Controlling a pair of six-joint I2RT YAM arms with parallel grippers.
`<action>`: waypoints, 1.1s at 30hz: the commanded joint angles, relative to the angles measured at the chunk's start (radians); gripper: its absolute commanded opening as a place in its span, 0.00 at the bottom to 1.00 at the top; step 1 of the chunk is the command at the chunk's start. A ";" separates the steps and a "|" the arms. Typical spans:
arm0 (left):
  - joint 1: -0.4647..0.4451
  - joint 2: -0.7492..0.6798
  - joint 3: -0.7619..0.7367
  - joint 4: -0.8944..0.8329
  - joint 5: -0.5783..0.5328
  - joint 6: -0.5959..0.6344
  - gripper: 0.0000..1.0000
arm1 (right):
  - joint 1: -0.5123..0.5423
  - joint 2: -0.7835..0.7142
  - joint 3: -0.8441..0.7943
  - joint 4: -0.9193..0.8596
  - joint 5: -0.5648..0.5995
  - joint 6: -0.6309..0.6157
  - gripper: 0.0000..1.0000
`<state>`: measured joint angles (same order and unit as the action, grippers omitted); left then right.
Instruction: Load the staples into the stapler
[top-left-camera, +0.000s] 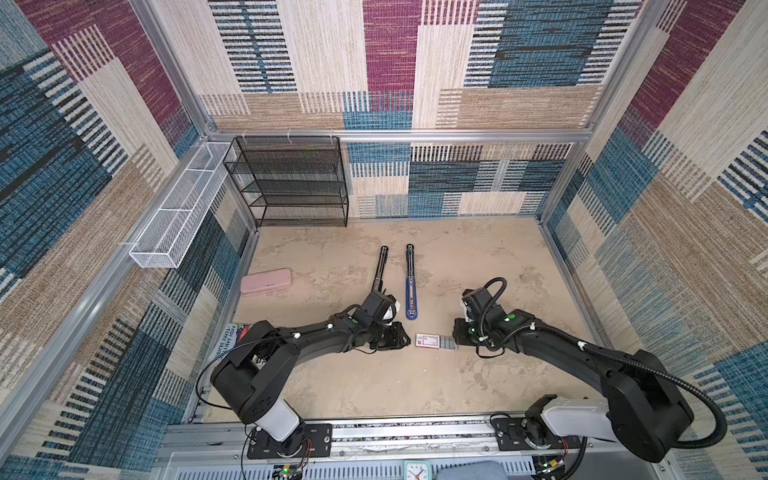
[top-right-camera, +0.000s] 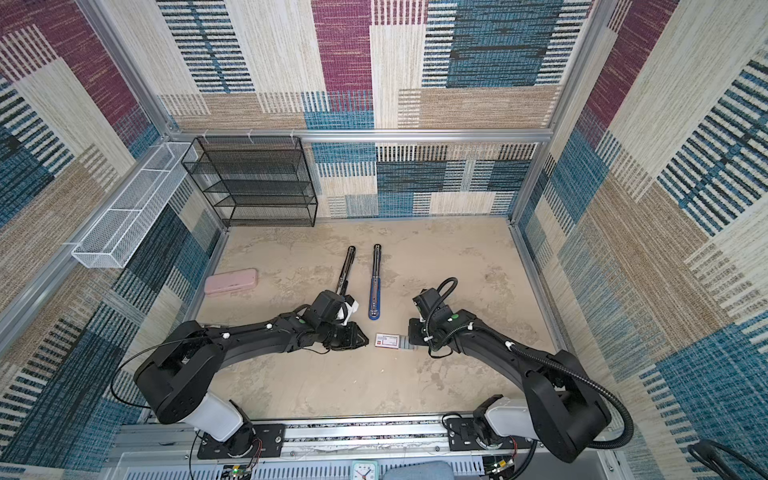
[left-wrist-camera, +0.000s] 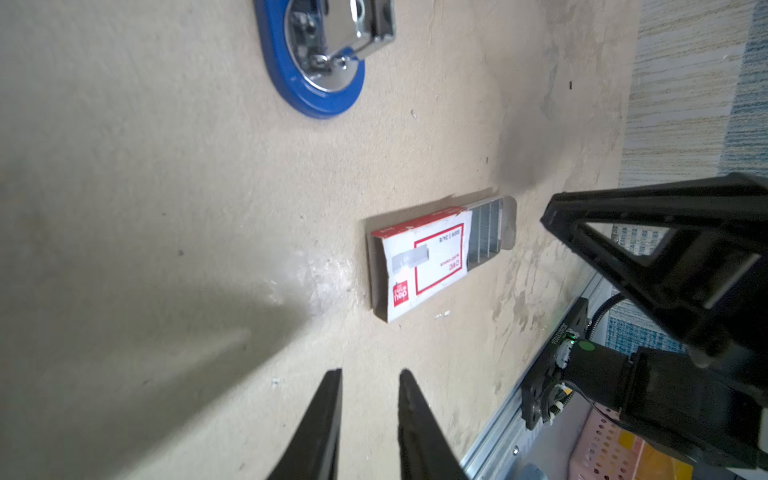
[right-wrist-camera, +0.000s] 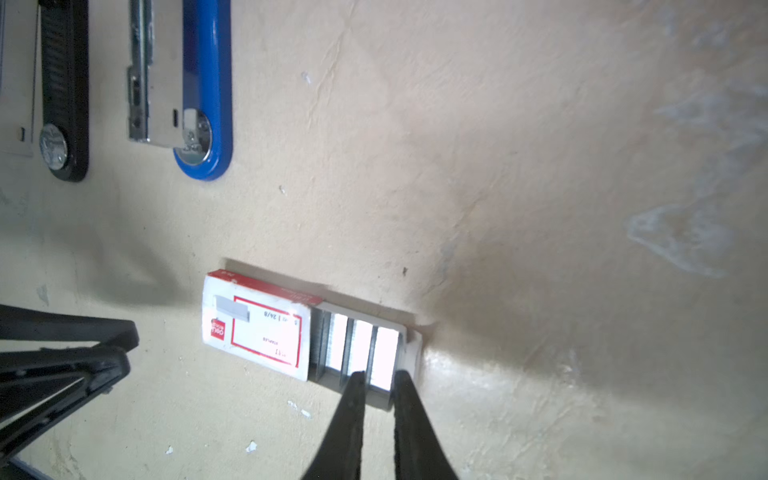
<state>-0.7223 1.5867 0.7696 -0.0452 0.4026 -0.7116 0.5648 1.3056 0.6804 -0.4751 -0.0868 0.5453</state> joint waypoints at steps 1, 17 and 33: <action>0.000 -0.011 -0.009 -0.012 -0.020 -0.014 0.27 | 0.012 0.021 0.008 -0.008 -0.007 0.007 0.19; 0.000 0.012 -0.005 -0.005 -0.012 -0.006 0.27 | 0.020 0.085 -0.011 -0.005 0.003 0.018 0.18; 0.000 0.027 0.002 0.001 -0.009 -0.007 0.27 | 0.021 0.105 -0.007 -0.011 0.021 0.019 0.03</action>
<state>-0.7223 1.6119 0.7647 -0.0601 0.3962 -0.7116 0.5842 1.4200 0.6712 -0.4614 -0.0860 0.5529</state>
